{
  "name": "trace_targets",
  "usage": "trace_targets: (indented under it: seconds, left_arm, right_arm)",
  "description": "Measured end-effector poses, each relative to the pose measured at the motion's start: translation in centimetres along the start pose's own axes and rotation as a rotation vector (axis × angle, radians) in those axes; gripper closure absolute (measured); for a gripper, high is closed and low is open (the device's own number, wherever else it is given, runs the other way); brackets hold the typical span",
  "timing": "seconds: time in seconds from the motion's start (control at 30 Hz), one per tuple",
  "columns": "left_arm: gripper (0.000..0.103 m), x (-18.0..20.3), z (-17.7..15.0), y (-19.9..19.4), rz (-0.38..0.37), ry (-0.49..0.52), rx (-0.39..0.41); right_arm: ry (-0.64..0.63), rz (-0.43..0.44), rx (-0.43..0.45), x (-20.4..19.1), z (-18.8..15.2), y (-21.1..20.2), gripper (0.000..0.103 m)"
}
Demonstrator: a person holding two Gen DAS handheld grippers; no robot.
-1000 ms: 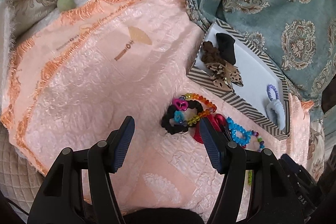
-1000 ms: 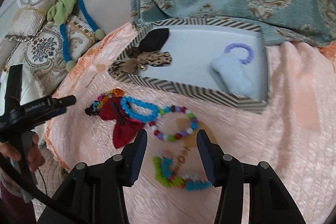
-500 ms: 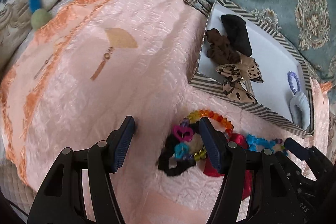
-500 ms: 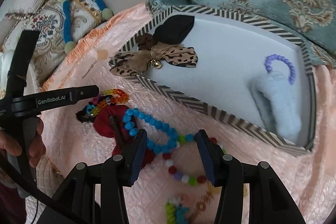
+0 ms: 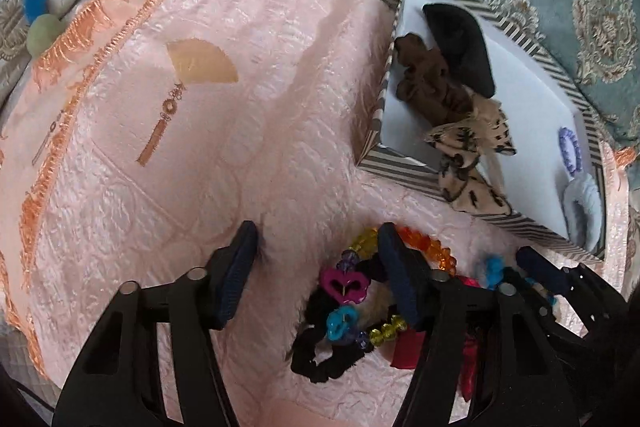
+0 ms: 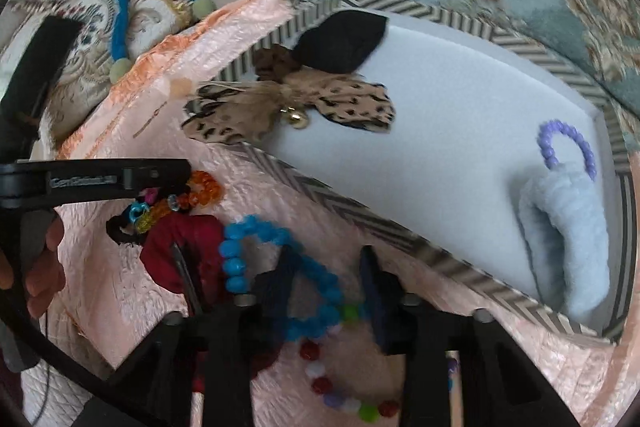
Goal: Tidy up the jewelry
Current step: 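Grasp multicolor bead bracelet with left tool while right tool grasps blue bead bracelet, then carry both bead bracelets over the white tray and open both tools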
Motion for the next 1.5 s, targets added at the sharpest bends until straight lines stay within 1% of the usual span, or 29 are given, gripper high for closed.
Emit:
trace_targets:
  seconds: [0.03,0.07,0.1,0.13,0.2,0.23,0.27,0.33,0.4,0.47,0.57,0.6,0.67,0.7,0.77,0.8,0.83,0.9,0.97,1.0,1.07,1.1,1.13,1.17,1.2,1.27,1.37,1.5]
  left_arm:
    - [0.052,0.0,0.0,0.1,0.009,0.007,0.005]
    - [0.059,-0.1,0.1,0.1,0.011,0.009,0.009]
    - [0.072,-0.1,0.2,0.2,0.017,0.004,0.010]
    - [0.078,-0.4,0.4,0.0,0.022,0.000,0.013]
    - [0.087,-1.2,0.6,-0.7,-0.021,-0.022,0.010]
    - [0.088,-1.5,0.7,-1.2,-0.035,-0.029,0.014]
    - [0.093,-1.8,0.7,-1.8,-0.041,-0.034,0.025]
    - [0.094,-2.2,0.7,-3.0,-0.056,-0.036,0.044]
    - [0.094,-2.2,0.5,-3.9,-0.078,-0.034,0.044]
    - [0.094,-1.9,0.3,-4.6,-0.095,-0.026,0.050]
    - [0.094,-0.8,0.0,-5.0,-0.107,-0.008,0.055]
    - [0.092,-0.6,-0.3,-4.9,-0.105,-0.010,0.052]
    - [0.092,0.2,-0.2,-4.0,-0.077,-0.008,0.038]
    - [0.091,0.3,-0.3,-3.6,-0.057,-0.002,0.038]
    - [0.090,0.4,0.0,-2.7,-0.026,0.001,0.031]
    - [0.085,0.2,0.1,-2.3,-0.014,-0.003,0.027]
    - [0.082,0.1,0.3,-1.8,-0.005,-0.011,0.024]
    - [0.076,-0.3,0.4,-1.2,-0.022,-0.024,0.012]
    - [0.074,-0.2,0.5,-0.6,-0.029,-0.025,0.002]
    - [0.074,-0.1,0.5,-0.3,-0.021,-0.022,0.004]
    - [0.074,0.1,0.6,0.1,-0.013,-0.025,0.009]
    - [0.074,0.1,0.7,0.2,-0.016,-0.030,0.010]
    - [0.074,0.1,0.7,0.3,-0.019,-0.030,0.012]
    - [0.075,0.1,0.7,0.4,-0.023,-0.027,0.015]
    - [0.080,0.1,0.7,0.4,-0.025,-0.023,0.017]
    - [0.094,0.0,0.8,0.4,-0.047,-0.021,0.011]
    - [0.095,-0.6,0.6,-0.6,-0.087,-0.041,0.016]
    - [0.095,-0.7,0.1,-3.3,-0.123,-0.036,0.047]
  right_arm:
    - [-0.012,-0.008,-0.001,-0.3,0.1,0.0,0.092]
    - [-0.030,-0.026,0.002,-0.5,0.3,-0.3,0.096]
    - [-0.044,-0.044,0.011,-0.8,0.4,-0.7,0.098]
    - [-0.047,-0.047,0.021,-0.9,0.5,-1.1,0.099]
    - [-0.030,-0.039,0.048,-0.6,0.6,-2.2,0.099]
    - [-0.021,-0.038,0.059,-0.5,0.6,-2.7,0.099]
    - [-0.011,-0.038,0.071,-0.4,0.7,-3.2,0.099]
    - [0.009,-0.025,0.087,-0.1,0.7,-4.1,0.099]
    - [0.023,-0.013,0.089,0.1,0.6,-4.5,0.099]
    - [0.017,-0.017,0.082,0.0,0.5,-4.6,0.099]
    - [0.012,0.015,0.067,-0.1,0.3,-4.1,0.099]
    - [0.013,0.016,0.049,-0.1,0.3,-3.7,0.099]
    - [0.012,0.002,0.025,0.0,0.1,-3.1,0.090]
    - [0.008,0.001,0.026,0.0,0.1,-2.9,0.086]
    - [0.006,-0.010,0.031,0.3,-0.1,-2.6,0.064]
    - [0.009,-0.015,0.037,0.5,-0.1,-2.5,0.062]
    - [0.012,-0.012,0.038,0.7,-0.2,-2.4,0.062]
    - [0.022,0.015,0.021,1.0,-0.2,-1.6,0.062]
    - [0.025,0.021,0.009,1.0,-0.1,-0.8,0.062]
    - [0.021,0.019,0.005,0.8,0.0,-0.3,0.065]
    - [0.014,0.005,-0.001,0.6,0.1,0.5,0.081]
    - [0.009,-0.017,0.002,0.5,0.1,0.8,0.083]
    - [0.008,-0.026,0.007,0.5,0.2,0.8,0.092]
    - [0.011,-0.027,0.010,0.6,0.2,0.7,0.095]
    - [0.023,-0.019,0.015,0.8,0.3,0.5,0.095]
    - [0.035,-0.012,0.030,1.0,0.2,-0.2,0.095]
    - [0.056,0.006,0.070,1.3,0.1,-2.2,0.095]
    - [0.078,0.029,0.136,1.5,0.3,-5.6,0.095]
Point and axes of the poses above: each gripper's, at about its wrist camera, not at the fingertips, and y roughly the way its jaws point, x to its right, z to its top, the point moved 1 cm from there along y, roughly the way its jaws point, and after that the axes turned 15 degrees about -y, right-handed, at the moved point
